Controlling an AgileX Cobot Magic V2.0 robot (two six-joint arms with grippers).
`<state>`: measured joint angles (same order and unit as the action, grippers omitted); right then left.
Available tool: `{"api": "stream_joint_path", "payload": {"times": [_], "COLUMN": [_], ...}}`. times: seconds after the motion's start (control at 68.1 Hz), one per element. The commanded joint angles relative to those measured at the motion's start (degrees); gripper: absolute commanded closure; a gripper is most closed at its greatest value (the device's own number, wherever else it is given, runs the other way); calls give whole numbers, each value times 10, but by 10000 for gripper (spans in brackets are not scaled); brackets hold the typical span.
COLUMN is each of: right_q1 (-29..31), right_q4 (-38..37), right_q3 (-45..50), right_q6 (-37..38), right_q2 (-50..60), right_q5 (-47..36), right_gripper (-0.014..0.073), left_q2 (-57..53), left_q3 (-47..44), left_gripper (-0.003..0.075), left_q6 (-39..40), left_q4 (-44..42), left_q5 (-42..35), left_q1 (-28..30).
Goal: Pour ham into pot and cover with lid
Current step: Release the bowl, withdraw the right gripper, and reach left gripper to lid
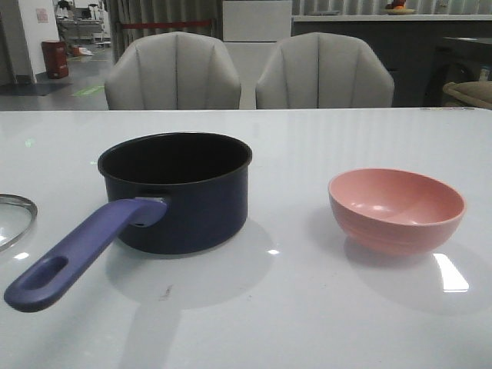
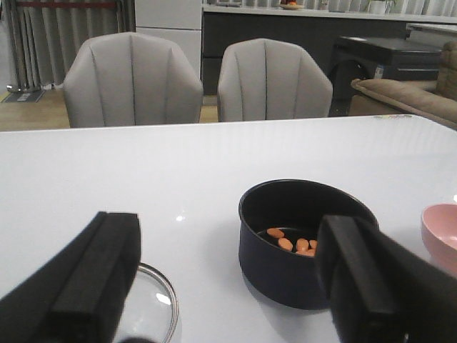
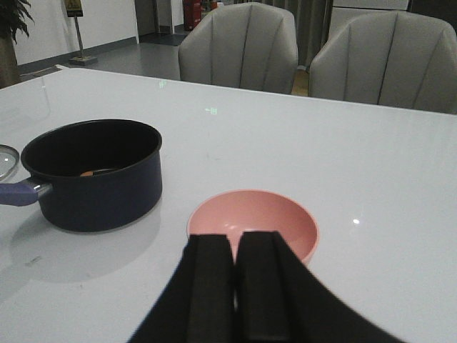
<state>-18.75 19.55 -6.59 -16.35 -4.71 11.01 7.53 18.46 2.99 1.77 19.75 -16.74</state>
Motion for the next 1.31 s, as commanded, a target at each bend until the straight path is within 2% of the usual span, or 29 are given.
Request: {"api": "stream_joint_path", "payload": {"times": [0.0, 0.103, 0.338, 0.441, 0.587, 0.705, 0.925, 1.292], "right_q1": [0, 0, 0, 0, 0, 0, 0, 0], "right_q4": [5, 5, 5, 5, 5, 5, 5, 5], "right_q3": [-18, -18, -18, -18, -18, -18, -18, -18], "right_q6": [-6, -6, -6, -6, -6, -6, -6, -6], "right_q2": [-6, -6, -6, -6, -6, -6, -6, -6], "right_q5": [-48, -48, -48, -48, -48, -48, -48, -48], "right_gripper": [435, 435, 435, 435, 435, 435, 435, 435], "left_q2": [40, 102, 257, 343, 446, 528, 676, 821], "left_q3": [44, 87, 161, 192, 232, 269, 377, 481], "left_gripper": [122, 26, 29, 29, 29, 29, 29, 29], "left_q6": [2, 2, 37, 68, 69, 68, 35, 6], "left_q4": [5, 5, -27, -30, 2, 12, 12, 1], "left_q5": [-40, -22, -1, 19, 43, 78, 193, 280], "left_q1": [0, 0, 16, 67, 157, 200, 204, 204]}}
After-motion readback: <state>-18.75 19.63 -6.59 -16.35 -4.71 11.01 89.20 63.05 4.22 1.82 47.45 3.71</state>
